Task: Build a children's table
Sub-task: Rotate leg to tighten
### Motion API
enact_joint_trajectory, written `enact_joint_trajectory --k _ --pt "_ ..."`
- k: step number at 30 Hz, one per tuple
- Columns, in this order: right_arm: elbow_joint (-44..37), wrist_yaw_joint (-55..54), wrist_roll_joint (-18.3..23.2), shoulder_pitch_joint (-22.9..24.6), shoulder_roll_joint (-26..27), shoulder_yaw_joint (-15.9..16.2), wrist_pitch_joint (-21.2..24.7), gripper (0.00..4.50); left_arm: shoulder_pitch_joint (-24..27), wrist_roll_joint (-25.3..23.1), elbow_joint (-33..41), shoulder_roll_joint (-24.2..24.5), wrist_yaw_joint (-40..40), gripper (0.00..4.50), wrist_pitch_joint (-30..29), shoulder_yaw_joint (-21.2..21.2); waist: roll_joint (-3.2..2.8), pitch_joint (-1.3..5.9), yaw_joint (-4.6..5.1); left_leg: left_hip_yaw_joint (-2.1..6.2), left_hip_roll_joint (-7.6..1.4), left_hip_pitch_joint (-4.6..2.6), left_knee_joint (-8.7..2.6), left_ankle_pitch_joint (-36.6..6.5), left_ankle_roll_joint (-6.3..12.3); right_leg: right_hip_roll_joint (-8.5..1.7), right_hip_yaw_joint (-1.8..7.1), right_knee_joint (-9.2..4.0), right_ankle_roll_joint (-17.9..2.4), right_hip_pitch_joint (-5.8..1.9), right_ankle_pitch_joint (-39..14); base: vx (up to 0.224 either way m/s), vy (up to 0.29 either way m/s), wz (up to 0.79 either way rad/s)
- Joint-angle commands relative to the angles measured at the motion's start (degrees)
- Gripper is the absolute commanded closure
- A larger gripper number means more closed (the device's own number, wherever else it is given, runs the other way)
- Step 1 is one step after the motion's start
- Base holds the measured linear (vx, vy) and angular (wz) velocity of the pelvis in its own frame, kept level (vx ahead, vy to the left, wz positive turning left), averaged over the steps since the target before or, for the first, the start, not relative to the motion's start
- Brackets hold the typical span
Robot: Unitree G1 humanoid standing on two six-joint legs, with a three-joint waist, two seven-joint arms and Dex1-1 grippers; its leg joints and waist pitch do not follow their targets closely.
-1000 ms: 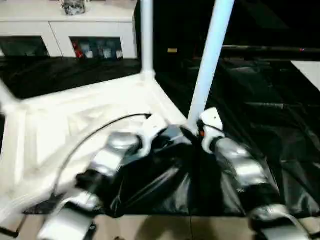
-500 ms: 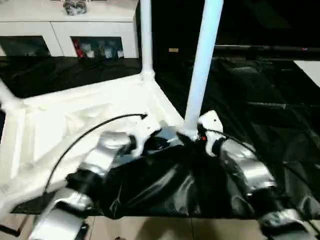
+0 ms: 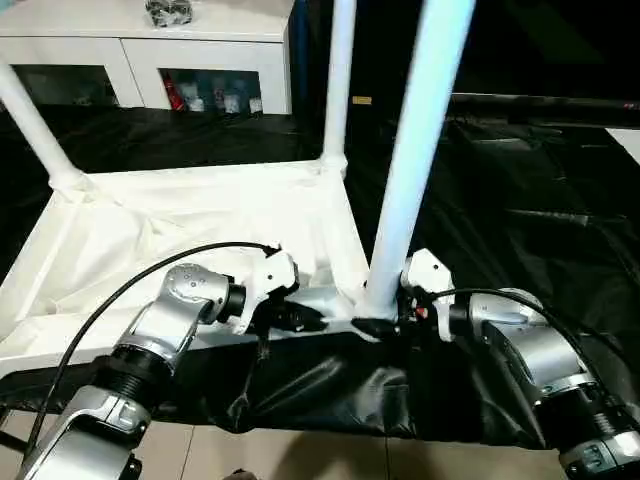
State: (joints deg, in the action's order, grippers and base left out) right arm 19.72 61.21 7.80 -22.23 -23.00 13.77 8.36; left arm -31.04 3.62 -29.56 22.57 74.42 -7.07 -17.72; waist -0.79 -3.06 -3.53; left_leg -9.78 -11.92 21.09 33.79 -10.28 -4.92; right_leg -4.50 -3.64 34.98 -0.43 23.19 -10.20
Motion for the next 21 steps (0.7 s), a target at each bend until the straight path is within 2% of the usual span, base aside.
enact_joint_trajectory --k 1,3,9,11,13,14,15,16,17,18,19,21 --pt "-1.98 2.18 1.14 -0.51 -0.32 0.29 0.38 1.41 -1.54 1.76 0.75 0.05 3.42 4.5 1.32 -0.69 0.8 3.71 -0.01 -0.2 -1.07 -0.35 -3.92 -12.18 3.0 -3.03 2.38 -4.37 -12.07 -2.95 -14.14 0.0 0.0 0.0" --pt "-2.07 2.53 1.21 -0.54 -0.41 0.42 0.38 1.62 -1.65 1.69 0.58 0.03 3.64 4.5 1.38 -0.7 0.61 3.69 -0.05 -0.18 -1.13 -0.38 -3.93 -11.85 3.0 -3.04 2.38 -4.24 -12.37 -2.89 -13.48 0.0 0.0 0.0" --pt "-2.23 3.21 0.99 -0.44 -0.49 1.07 0.3 1.76 -2.09 1.38 -0.44 -0.6 3.38 4.5 2.02 -0.45 0.49 3.71 -0.07 -0.25 -1.02 -0.44 -3.83 -12.0 2.76 -3.02 2.39 -4.33 -12.57 -2.99 -13.21 0.0 0.0 0.0" --pt "-2.52 2.78 1.12 -0.18 -0.11 0.85 0.57 1.76 -2.29 1.22 -0.87 -1.3 1.97 4.5 1.93 -0.04 0.41 3.71 -0.13 -0.23 -1.03 -0.5 -3.84 -12.26 2.58 -3.01 2.36 -4.36 -12.55 -2.98 -13.43 0.0 0.0 0.0" --pt "-2.41 0.07 1.05 0.27 1.33 -0.06 0.75 1.76 -2.98 0.07 -2.17 -2.66 -2.65 4.5 1.66 0.68 0.37 3.71 -0.15 -0.23 -1.02 -0.51 -3.83 -12.3 2.52 -2.97 2.39 -4.35 -12.56 -2.95 -13.47 0.0 0.0 0.0" --pt "-2.38 -0.1 1.05 0.28 1.41 -0.11 0.77 1.77 -3.02 0.0 -2.25 -2.73 -2.9 4.5 1.66 0.72 0.54 3.69 -0.21 -0.24 -0.99 -0.65 -3.82 -12.64 2.32 -2.97 2.41 -4.44 -12.5 -2.93 -14.05 0.0 0.0 0.0" --pt "-0.97 -4.74 0.23 0.08 3.33 -1.13 0.78 1.77 -3.59 -0.92 -3.27 -4.11 -7.03 4.5 1.31 1.39 0.89 3.63 -0.15 -0.23 -0.98 -0.43 -3.9 -12.44 2.34 -2.99 2.39 -4.46 -12.27 -3.05 -14.41 0.0 0.0 0.0" --pt "3.01 -14.04 -1.77 -1.1 7.1 -2.83 0.78 1.77 -4.2 -2.26 -3.99 -6.15 -12.76 4.5 0.18 1.95 0.73 3.54 -0.06 -0.27 -0.94 -0.51 -3.88 -12.45 1.81 -3.04 2.42 -4.53 -11.85 -2.68 -15.83 0.0 0.0 0.0" --pt "3.51 -15.17 -2.01 -1.25 7.58 -3.04 0.8 1.77 -4.26 -2.4 -4.05 -6.41 -13.45 4.5 -0.01 2.01 0.61 3.47 0.12 -0.24 -0.87 -0.55 -3.93 -12.83 1.28 -3.1 2.37 -4.67 -11.72 -2.54 -17.03 0.0 0.0 0.0" --pt "4.19 -16.69 -2.33 -1.45 8.21 -3.3 0.81 1.77 -4.34 -2.58 -4.1 -6.79 -14.37 4.5 -0.27 2.09 1.05 3.69 0.14 -0.02 -0.67 -0.33 -3.91 -12.63 0.7 -3.22 2.14 -4.7 -10.65 -3.11 -19.0 0.0 0.0 0.0" --pt "6.02 -20.53 -3.04 -2.05 9.99 -3.86 0.45 1.77 -4.38 -2.86 -4.01 -8.18 -16.77 4.5 -1.07 2.31 0.95 3.54 0.11 -0.1 -0.84 -0.54 -3.97 -12.66 0.73 -3.25 2.29 -4.92 -10.09 -2.68 -19.75 0.0 0.0 0.0" --pt "8.73 -26.76 -3.24 -3.28 13.2 -5.28 1.07 1.78 -4.68 -3.27 -4.2 -10.47 -20.48 4.5 -2.26 2.62 0.94 3.61 0.47 0.0 -0.83 -0.26 -4.07 -12.58 0.55 -3.15 2.27 -4.8 -9.84 -2.85 -19.36 0.0 0.0 0.0"
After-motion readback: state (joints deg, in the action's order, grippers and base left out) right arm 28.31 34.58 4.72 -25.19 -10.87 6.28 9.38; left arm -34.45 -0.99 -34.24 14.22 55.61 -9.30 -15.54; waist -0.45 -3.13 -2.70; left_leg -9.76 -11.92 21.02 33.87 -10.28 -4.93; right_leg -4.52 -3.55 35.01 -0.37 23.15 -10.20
